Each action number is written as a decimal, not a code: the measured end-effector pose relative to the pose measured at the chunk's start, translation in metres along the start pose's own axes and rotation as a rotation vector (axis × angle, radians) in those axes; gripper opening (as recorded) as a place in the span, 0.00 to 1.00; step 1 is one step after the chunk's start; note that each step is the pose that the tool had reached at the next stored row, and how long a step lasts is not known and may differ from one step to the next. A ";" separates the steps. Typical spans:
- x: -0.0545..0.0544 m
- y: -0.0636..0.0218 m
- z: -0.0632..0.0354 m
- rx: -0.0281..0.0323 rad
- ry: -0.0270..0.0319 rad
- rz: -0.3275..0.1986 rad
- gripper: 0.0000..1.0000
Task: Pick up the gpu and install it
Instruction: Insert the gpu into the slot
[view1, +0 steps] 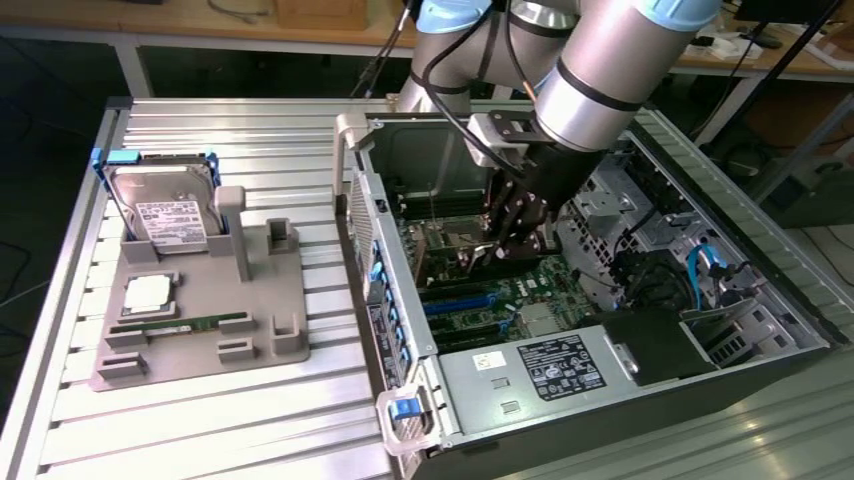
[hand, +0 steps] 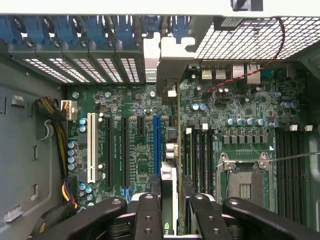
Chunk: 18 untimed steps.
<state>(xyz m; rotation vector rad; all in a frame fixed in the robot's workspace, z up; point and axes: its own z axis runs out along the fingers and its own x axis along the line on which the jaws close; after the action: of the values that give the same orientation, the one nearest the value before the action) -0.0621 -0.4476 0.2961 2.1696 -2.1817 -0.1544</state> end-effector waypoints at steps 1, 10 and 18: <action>0.000 0.0000 0.0001 0.0000 -0.0001 0.000 0.27; 0.004 0.0004 0.0023 0.0000 -0.0001 0.000 0.27; 0.007 0.0017 0.0047 0.0000 0.0000 0.000 0.27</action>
<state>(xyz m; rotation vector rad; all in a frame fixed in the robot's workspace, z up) -0.0643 -0.4544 0.2914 2.1696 -2.1816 -0.1544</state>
